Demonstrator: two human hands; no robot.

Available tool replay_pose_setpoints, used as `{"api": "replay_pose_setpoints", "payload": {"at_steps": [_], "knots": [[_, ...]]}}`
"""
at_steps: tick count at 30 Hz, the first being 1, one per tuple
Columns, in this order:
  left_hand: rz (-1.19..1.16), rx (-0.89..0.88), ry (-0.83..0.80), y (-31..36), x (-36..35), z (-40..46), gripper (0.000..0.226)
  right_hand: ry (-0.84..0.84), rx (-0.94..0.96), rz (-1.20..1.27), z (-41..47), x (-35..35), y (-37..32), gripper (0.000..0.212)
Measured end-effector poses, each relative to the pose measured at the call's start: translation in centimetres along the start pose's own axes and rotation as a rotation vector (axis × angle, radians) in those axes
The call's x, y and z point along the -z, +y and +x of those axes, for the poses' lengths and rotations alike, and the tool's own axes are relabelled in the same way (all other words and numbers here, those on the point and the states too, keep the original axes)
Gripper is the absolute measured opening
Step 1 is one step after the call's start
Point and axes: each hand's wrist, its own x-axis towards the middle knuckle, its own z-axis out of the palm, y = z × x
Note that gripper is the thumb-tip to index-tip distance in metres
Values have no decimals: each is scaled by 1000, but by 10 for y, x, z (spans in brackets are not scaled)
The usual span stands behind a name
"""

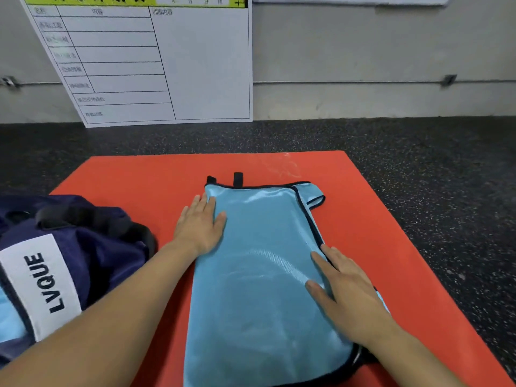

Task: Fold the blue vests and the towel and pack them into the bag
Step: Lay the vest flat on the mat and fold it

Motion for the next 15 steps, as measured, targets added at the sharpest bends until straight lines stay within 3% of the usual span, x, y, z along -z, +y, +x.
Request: {"api": "replay_pose_setpoints", "payload": {"at_steps": [3, 6, 8, 12, 15], "knots": [[14, -18, -9, 7, 1, 17, 67, -7, -4, -9, -2, 3, -5, 72], [70, -6, 26, 18, -2, 5, 69, 67, 16, -52, -1, 5, -12, 75], [81, -101, 63, 29, -9, -23, 75, 89, 81, -10, 1, -1, -20, 75], [67, -276, -10, 32, -30, -93, 99, -6, 195, 12, -5, -25, -40, 92], [73, -302, -42, 11, -42, -125, 113, -9, 146, -44, -15, -32, -35, 101]]}}
